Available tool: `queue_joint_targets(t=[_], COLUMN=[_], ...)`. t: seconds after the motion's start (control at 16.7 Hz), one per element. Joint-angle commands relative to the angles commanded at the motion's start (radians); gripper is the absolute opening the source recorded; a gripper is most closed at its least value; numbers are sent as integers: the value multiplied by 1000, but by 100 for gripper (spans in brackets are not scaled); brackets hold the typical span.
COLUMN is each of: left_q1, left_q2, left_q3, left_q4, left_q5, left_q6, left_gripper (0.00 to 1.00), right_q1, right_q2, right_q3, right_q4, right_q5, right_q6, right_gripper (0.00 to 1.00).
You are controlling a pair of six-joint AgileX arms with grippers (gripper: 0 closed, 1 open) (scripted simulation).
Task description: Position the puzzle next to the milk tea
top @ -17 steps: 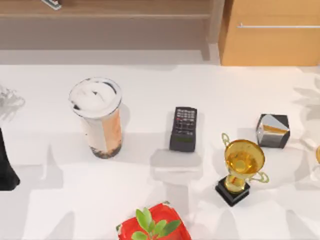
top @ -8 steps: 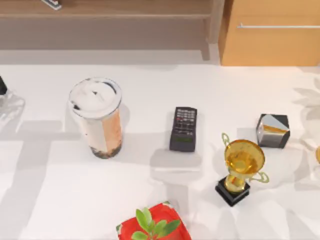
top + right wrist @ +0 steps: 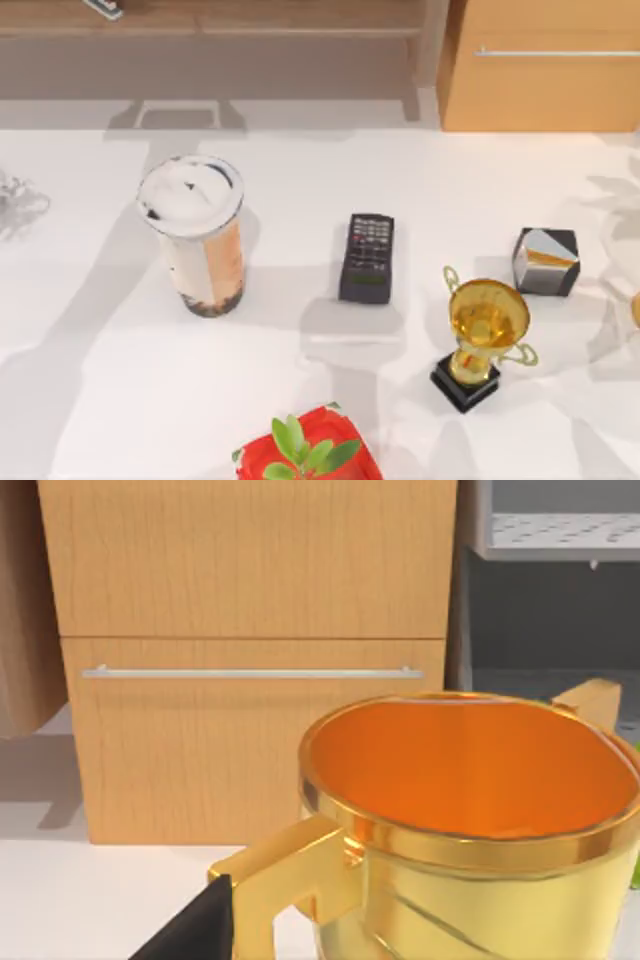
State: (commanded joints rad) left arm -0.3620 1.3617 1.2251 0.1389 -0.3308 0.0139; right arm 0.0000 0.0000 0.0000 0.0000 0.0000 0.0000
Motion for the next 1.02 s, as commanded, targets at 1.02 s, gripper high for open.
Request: queue_joint_targets(t=[1.02], left_q1=[-99], left_q2=[422], left_q3=[402], left_q4=[24], left_q5=[-91], left_q6=[4], left_gripper=[100], right_q1=[0], right_q2=[0], right_q3=[0], right_q4=[0], right_q5=[0], right_q6=[0], right_gripper=[100])
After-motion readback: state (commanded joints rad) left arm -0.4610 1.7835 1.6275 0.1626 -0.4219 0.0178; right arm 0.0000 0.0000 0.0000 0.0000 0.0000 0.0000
